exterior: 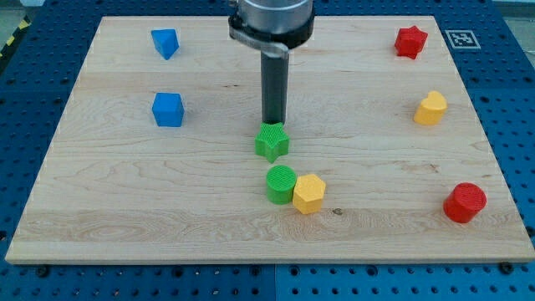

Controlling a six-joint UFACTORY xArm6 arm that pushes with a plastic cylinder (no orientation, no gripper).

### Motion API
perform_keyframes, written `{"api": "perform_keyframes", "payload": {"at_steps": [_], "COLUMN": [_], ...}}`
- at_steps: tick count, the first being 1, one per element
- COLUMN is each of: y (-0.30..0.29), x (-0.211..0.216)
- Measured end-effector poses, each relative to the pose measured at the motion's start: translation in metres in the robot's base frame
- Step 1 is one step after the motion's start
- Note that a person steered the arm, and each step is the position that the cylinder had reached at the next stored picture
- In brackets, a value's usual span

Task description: Push the yellow heart into the yellow hexagon

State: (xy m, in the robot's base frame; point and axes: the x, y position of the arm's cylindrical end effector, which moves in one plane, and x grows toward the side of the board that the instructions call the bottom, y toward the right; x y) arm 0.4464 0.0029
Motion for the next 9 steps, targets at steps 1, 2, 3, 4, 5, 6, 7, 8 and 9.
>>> {"api": "perform_keyframes", "payload": {"at_steps": [1,2,3,4,5,6,7,8,9], "y": [0.007,0.009,0.009,0.052,0.131,0.225,0.288,0.275,0.191], "x": [0.029,0.031,-0.03,-0.089,-0.114,-0.12,-0.087,-0.047,-0.006]}}
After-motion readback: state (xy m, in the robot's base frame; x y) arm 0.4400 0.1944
